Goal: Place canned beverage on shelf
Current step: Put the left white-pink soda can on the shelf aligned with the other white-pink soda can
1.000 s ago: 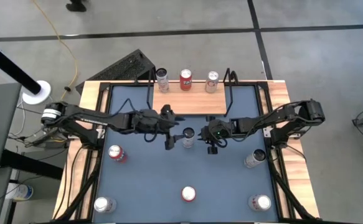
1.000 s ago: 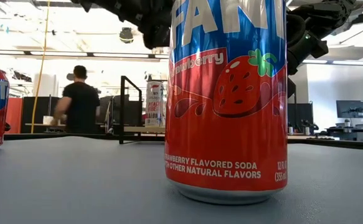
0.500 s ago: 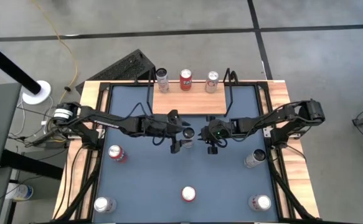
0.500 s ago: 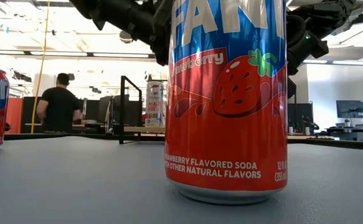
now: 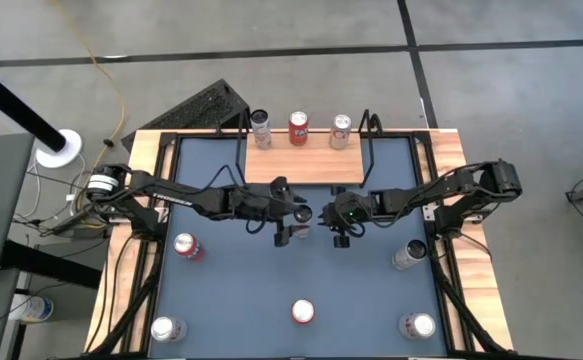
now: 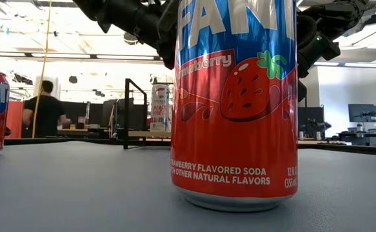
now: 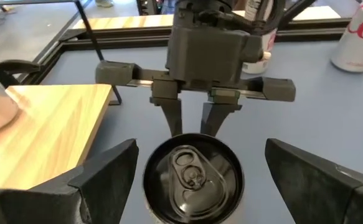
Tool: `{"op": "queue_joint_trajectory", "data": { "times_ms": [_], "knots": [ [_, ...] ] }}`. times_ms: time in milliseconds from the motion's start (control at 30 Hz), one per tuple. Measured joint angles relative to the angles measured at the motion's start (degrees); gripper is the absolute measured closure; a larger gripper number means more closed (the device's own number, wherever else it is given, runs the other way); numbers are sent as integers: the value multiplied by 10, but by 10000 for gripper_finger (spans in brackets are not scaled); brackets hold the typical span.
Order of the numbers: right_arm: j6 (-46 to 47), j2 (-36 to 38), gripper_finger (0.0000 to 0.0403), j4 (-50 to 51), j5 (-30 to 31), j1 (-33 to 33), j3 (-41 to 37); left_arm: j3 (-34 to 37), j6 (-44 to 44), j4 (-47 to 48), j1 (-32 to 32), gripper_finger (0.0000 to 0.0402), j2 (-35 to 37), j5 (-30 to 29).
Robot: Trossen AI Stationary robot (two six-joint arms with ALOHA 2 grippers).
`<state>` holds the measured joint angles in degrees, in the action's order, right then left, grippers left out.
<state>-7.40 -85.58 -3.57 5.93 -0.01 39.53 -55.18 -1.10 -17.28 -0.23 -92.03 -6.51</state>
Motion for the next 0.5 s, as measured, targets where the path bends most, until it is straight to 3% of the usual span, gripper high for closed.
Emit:
{"op": "queue_joint_trajectory", "data": {
  "times_ms": [500],
  "knots": [
    [1,0,306,1,0,0,0,0,2,-27,0,60,-56,1]
  ]
}}
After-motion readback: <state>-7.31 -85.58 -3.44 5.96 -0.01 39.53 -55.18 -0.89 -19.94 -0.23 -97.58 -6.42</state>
